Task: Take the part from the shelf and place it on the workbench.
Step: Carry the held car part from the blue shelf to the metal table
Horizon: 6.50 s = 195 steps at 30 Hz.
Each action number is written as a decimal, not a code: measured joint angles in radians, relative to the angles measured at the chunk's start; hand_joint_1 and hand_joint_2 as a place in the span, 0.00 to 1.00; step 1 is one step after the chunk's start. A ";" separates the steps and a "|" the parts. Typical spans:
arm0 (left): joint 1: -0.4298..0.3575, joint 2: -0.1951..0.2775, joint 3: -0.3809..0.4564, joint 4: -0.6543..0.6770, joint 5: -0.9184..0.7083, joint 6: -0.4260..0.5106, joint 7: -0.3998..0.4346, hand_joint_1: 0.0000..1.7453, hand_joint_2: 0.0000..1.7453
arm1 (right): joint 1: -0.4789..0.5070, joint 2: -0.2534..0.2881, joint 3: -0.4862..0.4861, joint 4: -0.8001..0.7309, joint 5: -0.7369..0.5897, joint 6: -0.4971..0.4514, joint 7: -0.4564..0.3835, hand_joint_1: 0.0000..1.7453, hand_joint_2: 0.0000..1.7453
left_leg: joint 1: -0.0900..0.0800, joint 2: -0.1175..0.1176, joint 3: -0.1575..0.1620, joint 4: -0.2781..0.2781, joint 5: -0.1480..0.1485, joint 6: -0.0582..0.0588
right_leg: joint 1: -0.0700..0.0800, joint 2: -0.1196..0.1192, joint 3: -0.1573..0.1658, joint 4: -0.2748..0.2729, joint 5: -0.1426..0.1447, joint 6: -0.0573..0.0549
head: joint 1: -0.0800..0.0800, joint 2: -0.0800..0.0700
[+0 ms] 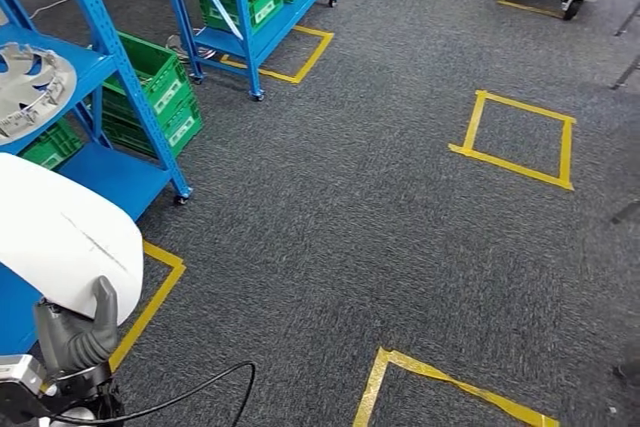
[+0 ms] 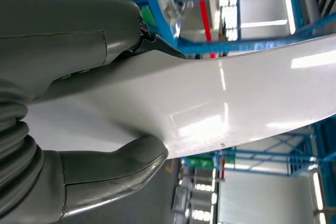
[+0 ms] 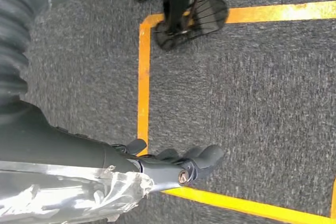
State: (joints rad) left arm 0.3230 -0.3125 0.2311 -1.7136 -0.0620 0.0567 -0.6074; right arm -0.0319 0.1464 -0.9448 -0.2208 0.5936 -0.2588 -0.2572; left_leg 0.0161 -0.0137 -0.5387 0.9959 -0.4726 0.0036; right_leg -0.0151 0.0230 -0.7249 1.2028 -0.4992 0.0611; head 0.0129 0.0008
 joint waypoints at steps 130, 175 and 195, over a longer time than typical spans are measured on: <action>-0.023 -0.009 0.006 0.068 0.024 -0.236 0.022 1.00 1.00 | -0.013 -0.011 0.013 0.010 0.266 0.095 0.043 0.00 1.00 | -0.011 0.095 0.006 0.002 -0.006 -0.016 | 0.013 -0.077 0.120 -0.159 0.063 -0.016 | 0.002 0.000; -0.020 0.019 -0.026 0.071 0.044 -0.241 0.059 1.00 1.00 | -0.015 -0.012 -0.004 0.011 0.280 0.091 0.042 0.00 1.00 | -0.002 -0.016 -0.068 0.119 -0.021 -0.043 | 0.005 0.079 0.120 -0.173 0.069 -0.050 | -0.009 0.000; -0.010 0.019 -0.031 0.071 0.002 -0.220 -0.037 1.00 1.00 | -0.016 -0.011 -0.004 0.011 0.296 0.123 0.013 0.00 1.00 | -0.011 0.042 0.012 -0.004 -0.016 -0.028 | 0.011 -0.026 0.127 -0.170 0.052 -0.031 | 0.007 0.000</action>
State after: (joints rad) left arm 0.3128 -0.2933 0.1996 -1.6428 -0.0603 -0.1633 -0.6443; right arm -0.0478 0.1352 -0.9491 -0.2094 0.8899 -0.1353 -0.2445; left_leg 0.0050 0.0280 -0.5262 0.9920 -0.4888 -0.0243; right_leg -0.0044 -0.0027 -0.5978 1.0331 -0.4471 0.0299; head 0.0198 0.0008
